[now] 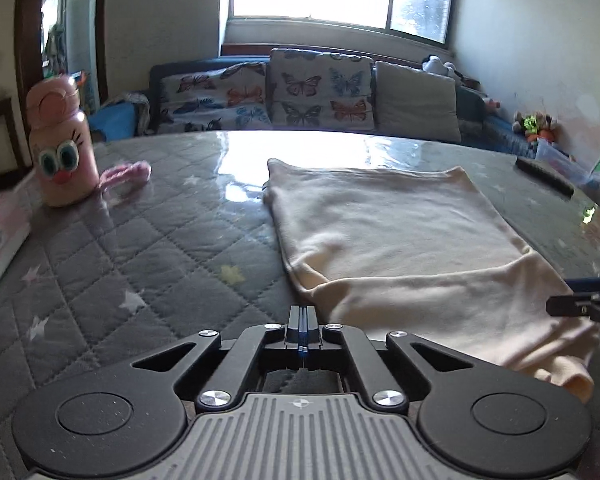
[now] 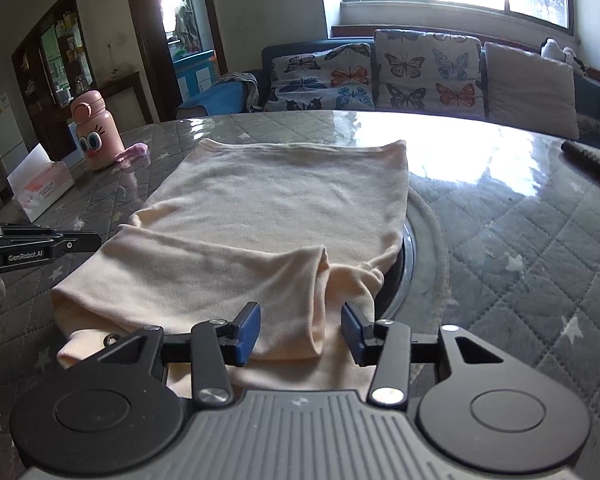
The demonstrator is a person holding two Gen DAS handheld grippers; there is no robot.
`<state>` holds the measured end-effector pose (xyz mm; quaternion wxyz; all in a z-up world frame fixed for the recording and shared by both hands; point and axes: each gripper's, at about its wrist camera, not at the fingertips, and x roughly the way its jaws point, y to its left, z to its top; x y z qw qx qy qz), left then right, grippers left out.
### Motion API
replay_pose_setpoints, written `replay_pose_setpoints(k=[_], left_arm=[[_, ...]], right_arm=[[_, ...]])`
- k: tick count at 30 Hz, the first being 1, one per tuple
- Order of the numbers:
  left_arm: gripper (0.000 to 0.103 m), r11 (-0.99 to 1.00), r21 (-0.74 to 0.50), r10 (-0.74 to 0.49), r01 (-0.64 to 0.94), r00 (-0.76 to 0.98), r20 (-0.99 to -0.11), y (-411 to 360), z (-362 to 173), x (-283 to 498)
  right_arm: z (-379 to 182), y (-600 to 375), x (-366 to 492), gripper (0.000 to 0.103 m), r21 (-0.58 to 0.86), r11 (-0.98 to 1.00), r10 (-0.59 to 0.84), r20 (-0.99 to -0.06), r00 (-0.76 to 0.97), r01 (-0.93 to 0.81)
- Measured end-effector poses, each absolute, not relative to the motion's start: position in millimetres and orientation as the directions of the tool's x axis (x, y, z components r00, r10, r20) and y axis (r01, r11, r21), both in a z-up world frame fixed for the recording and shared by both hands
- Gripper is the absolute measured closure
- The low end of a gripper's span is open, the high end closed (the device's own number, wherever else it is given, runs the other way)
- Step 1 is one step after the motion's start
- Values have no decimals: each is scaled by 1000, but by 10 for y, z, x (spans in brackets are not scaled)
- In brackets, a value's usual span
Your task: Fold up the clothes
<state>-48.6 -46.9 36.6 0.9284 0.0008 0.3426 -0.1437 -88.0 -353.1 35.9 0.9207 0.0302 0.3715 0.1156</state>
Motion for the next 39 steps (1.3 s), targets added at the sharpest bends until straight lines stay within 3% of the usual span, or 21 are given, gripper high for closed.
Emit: replay_pose_setpoints(k=[4,7,8,11,12,13,15,24,30,39], left_arm=[[96,948,-149,-310,281,714,-628,-476,429,-443],[66,948,-133,-306,290,712,-631,-576,420,-397],[62,949,-133,-303,287,708,-637,-595,399,-375],[65,951,-131,-295,279,696,-655,-654,338,-308],[72,952,-127,-291,278,697,-656,-655,324,-302],[91,953,-123,-287,276,698,-657,-655,311,-296],[100,955,-136,-287,265,701,-653,-606,309,-303],[103,974,-96,-218,205,738,-639,-359,341,-379],[100,941,-109,-322,322,744,-585,-582,576,-484],[100,915,-49,-337,401,689,-642,-929,372,-361]], right_arm=[[390,-3533,-914,56,144,970,240,-670,703,-193],[398,-3520,-918,56,143,969,244,-669,702,-200],[397,-3514,-918,56,143,969,245,-669,702,-203],[373,-3508,-917,56,144,968,248,-673,697,-205],[364,-3507,-917,56,144,968,248,-674,695,-205],[354,-3507,-916,56,145,968,248,-676,694,-206],[335,-3507,-916,56,146,968,249,-679,691,-206],[304,-3521,-927,55,145,968,248,-681,689,-206],[448,-3512,-906,57,131,967,250,-642,725,-217],[501,-3339,-650,68,118,953,291,-605,741,-277]])
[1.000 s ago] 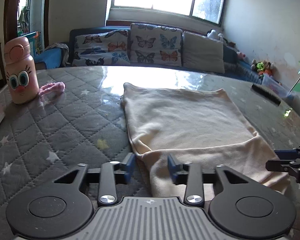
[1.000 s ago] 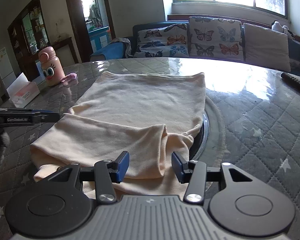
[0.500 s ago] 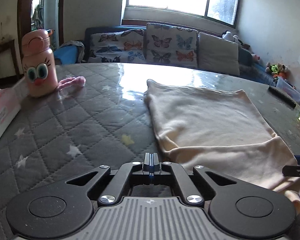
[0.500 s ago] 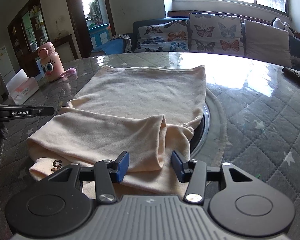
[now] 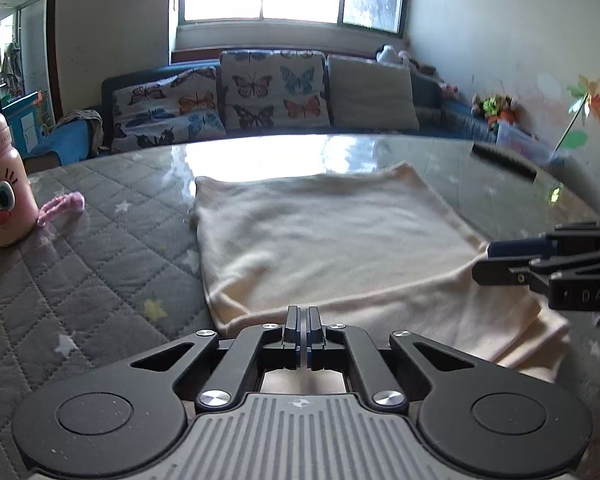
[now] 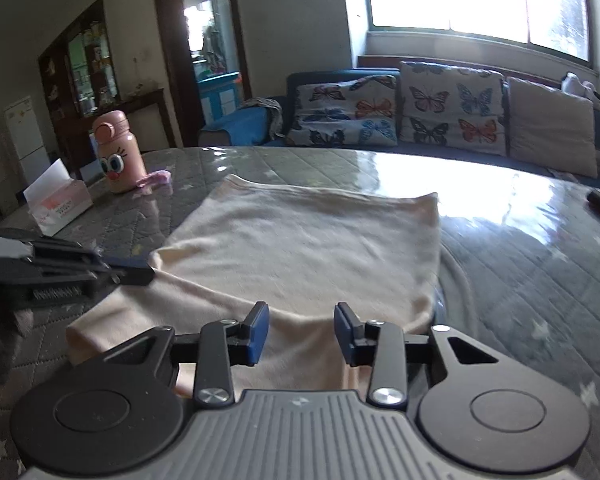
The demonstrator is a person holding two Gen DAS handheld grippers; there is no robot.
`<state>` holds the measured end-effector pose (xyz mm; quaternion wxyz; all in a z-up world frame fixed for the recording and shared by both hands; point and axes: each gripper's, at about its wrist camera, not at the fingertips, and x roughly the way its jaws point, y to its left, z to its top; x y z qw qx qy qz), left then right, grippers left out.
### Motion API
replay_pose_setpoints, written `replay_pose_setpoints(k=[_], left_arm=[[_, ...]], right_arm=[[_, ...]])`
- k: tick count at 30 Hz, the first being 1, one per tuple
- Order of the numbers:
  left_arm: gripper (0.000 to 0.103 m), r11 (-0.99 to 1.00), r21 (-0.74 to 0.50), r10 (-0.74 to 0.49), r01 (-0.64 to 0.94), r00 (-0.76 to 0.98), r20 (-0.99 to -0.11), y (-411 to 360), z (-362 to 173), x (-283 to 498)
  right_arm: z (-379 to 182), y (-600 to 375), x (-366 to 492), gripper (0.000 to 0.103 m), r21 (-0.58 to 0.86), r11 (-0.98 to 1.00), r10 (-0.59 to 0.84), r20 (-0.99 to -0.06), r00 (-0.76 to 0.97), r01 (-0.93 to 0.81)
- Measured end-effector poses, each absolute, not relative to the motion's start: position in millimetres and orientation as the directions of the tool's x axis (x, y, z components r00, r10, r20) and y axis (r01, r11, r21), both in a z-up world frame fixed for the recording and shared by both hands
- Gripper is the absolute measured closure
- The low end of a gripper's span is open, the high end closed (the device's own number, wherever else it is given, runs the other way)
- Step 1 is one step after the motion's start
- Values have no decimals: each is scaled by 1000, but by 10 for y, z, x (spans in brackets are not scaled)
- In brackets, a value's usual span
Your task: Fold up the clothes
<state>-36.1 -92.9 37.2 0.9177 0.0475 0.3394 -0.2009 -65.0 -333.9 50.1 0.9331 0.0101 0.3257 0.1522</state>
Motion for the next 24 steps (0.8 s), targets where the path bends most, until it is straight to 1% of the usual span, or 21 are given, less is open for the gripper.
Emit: replay_pose_setpoints(k=[3,6,10,12,15,17,19,24], left_arm=[[99,921,-31,-313,389,690,-653,-877,292,-340],[99,921,-31,-314,389,690,-653,-825,284,-355],[97,906,4,-325,422,704,-631,-843,363,-496],[94,893,31,-332,449,704,-628,-864,352,-585],[84,871,87,-326,483,702,-634,-890,294,-726],[77,862,135,-311,488,720,-620,-869,279,-825],[74,859,152,-305,488,728,-614,-831,280,-888],[73,860,163,-300,484,736,-607,-753,255,-990]], right_arm=[[394,-3316,-612,69,106,953,284,-632,721,-282],[270,-3332,-622,73,91,955,269,-663,698,-281],[357,-3337,-790,73,69,949,273,-661,699,-307],[370,-3333,-884,73,46,944,272,-665,696,-326],[305,-3346,-979,73,27,942,261,-682,683,-334],[329,-3327,-1055,73,-4,938,253,-672,696,-346],[377,-3303,-1094,73,-6,935,261,-665,700,-353],[308,-3297,-1087,73,7,937,262,-675,690,-349]])
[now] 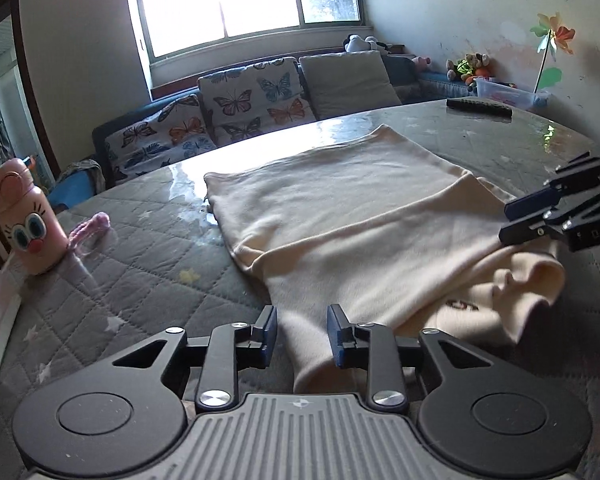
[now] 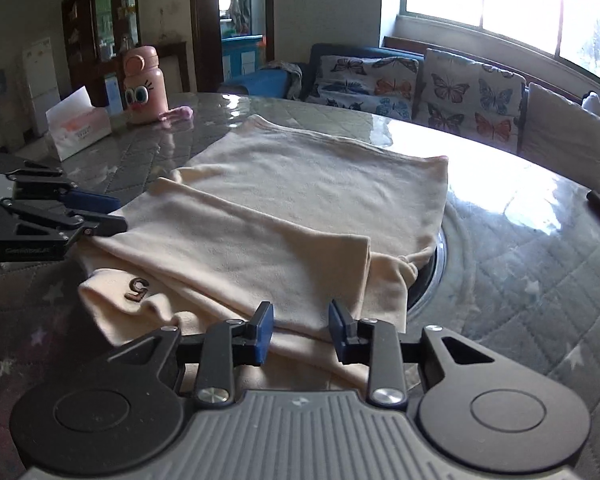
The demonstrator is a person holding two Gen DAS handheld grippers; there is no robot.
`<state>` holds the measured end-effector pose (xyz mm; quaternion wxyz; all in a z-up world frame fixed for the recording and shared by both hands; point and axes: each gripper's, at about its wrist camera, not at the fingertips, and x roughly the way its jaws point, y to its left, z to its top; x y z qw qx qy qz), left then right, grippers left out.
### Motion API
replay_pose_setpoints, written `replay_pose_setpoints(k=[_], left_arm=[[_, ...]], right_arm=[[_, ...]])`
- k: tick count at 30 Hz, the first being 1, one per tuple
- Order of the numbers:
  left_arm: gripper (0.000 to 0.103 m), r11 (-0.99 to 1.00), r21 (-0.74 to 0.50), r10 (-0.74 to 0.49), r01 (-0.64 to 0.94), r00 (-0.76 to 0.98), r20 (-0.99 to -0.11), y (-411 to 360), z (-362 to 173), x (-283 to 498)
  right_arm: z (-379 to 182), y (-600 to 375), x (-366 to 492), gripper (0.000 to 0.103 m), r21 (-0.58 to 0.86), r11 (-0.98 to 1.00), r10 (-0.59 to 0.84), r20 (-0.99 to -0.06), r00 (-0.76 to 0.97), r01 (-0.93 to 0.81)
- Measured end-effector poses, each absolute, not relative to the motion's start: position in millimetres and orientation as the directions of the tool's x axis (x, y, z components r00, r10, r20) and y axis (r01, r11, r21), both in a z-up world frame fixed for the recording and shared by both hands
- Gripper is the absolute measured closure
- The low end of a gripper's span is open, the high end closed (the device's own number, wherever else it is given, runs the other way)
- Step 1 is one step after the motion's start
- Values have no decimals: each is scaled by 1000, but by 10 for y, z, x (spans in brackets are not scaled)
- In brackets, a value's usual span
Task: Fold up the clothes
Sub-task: 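Open both tools and release the folded shirt, then grasp the shirt edge with the right tool while the left tool grasps beside it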
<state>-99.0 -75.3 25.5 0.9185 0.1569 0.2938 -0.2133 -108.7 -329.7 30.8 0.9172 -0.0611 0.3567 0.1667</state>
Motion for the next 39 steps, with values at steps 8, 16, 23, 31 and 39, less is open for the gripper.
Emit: replay_pose_setpoints(k=[8,16,23,31,39], left_arm=[[64,851,202,-278,484,743,-610,-629,273,-1172],[46,761,302,-343,574,751,-564,-709,382,-1527],[40,638,422,-399,645,745,-535,-1089,198,-1627],[89,630,367,-458,684,709,-536,-1212,200,-1477],[100,733,233,-469,639,723,-506,-1175,525,-1035]], right_arm=[[357,-3318,-1177,73,4,936,264,-671,693,-352],[536,-3387,-1357,70,-4,935,265,-654,709,-354],[590,-3402,-1536,59,-69,916,252,-667,701,-395],[547,-3294,-1674,47,-163,859,261,-675,690,-485],[440,-3078,-1600,40,-234,796,292,-660,693,-558]])
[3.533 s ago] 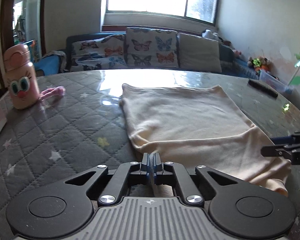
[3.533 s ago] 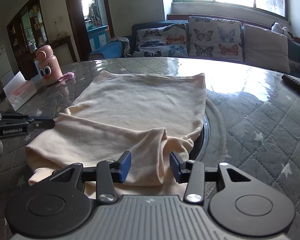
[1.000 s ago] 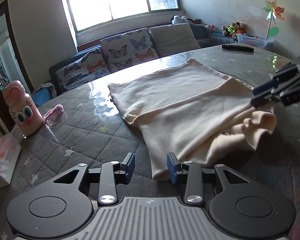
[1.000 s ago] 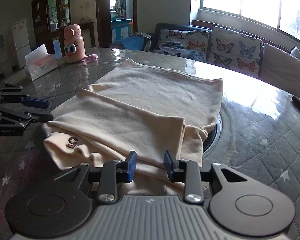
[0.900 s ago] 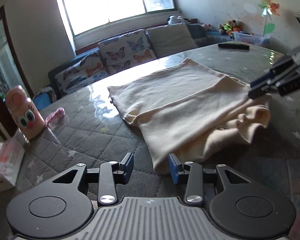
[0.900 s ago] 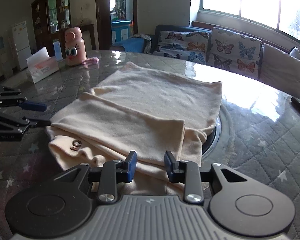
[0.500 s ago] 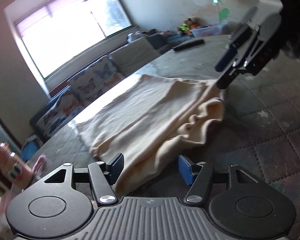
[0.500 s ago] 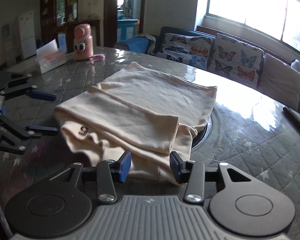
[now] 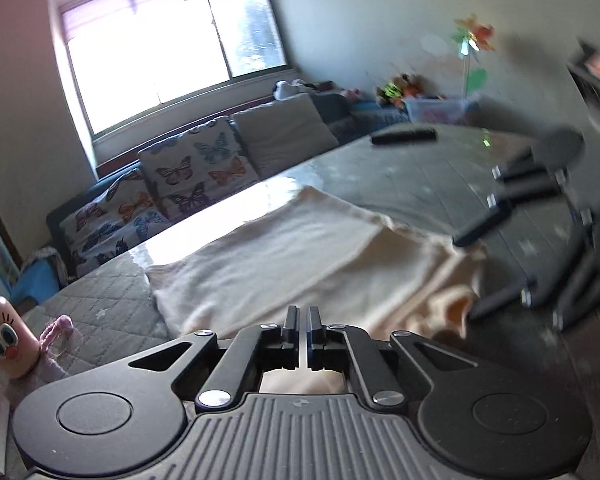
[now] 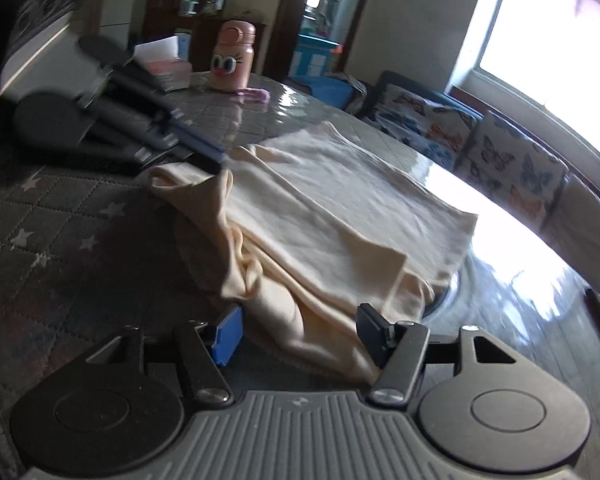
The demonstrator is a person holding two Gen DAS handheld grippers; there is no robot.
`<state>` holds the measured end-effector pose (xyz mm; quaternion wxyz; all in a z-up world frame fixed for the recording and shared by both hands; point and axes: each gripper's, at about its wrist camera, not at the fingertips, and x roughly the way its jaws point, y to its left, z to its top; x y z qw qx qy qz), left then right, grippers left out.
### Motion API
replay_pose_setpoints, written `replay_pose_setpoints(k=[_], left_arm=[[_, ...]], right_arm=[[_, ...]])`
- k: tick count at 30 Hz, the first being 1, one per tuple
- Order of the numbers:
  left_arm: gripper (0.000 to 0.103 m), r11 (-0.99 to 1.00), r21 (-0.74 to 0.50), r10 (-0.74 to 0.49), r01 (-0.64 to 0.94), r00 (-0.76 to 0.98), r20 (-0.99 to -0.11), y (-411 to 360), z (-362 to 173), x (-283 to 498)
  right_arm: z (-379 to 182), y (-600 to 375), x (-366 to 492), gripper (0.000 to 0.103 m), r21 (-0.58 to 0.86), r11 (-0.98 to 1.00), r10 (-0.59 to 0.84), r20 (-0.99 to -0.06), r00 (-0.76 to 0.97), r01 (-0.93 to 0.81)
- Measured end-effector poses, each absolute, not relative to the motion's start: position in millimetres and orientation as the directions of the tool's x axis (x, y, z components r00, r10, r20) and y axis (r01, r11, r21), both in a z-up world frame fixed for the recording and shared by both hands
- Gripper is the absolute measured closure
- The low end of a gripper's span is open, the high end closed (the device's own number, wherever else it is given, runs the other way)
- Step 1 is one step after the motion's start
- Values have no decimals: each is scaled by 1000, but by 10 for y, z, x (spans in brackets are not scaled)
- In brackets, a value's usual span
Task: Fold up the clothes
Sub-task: 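Grasp the shirt edge with the right tool while the left tool grasps beside it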
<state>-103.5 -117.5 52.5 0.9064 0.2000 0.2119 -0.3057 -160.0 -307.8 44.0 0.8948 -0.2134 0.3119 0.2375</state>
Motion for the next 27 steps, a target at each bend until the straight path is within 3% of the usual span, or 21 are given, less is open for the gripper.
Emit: replay_pose_setpoints(k=[9,11,14,16,22,27], left_arm=[[98,683,213,-510,699,665,-546,-952,605,-1055],[76,645,236,-523,727,645,-558,-931,572,-1184],[52,586,268,-546,765,617,-567,-908,502,-1388],[49,540,317,-547,779,612,-571,-923,431,-1514],[50,494,408,-513,768,636,-577,-1125,162,-1568],[86,521,381,-523,764,639,-564,-1195,156,-1441]], right_arm=[[458,-3101,-1482,40,-207,785,321,-671,669,-584],[457,-3141,-1475,40,-187,796,322,-675,664,-576],[451,-3173,-1444,40,-155,812,325,-680,657,-562],[462,-3186,-1438,40,-145,817,328,-679,656,-558],[481,-3166,-1480,40,-156,809,326,-683,654,-566],[496,-3140,-1584,39,-179,792,326,-684,652,-584]])
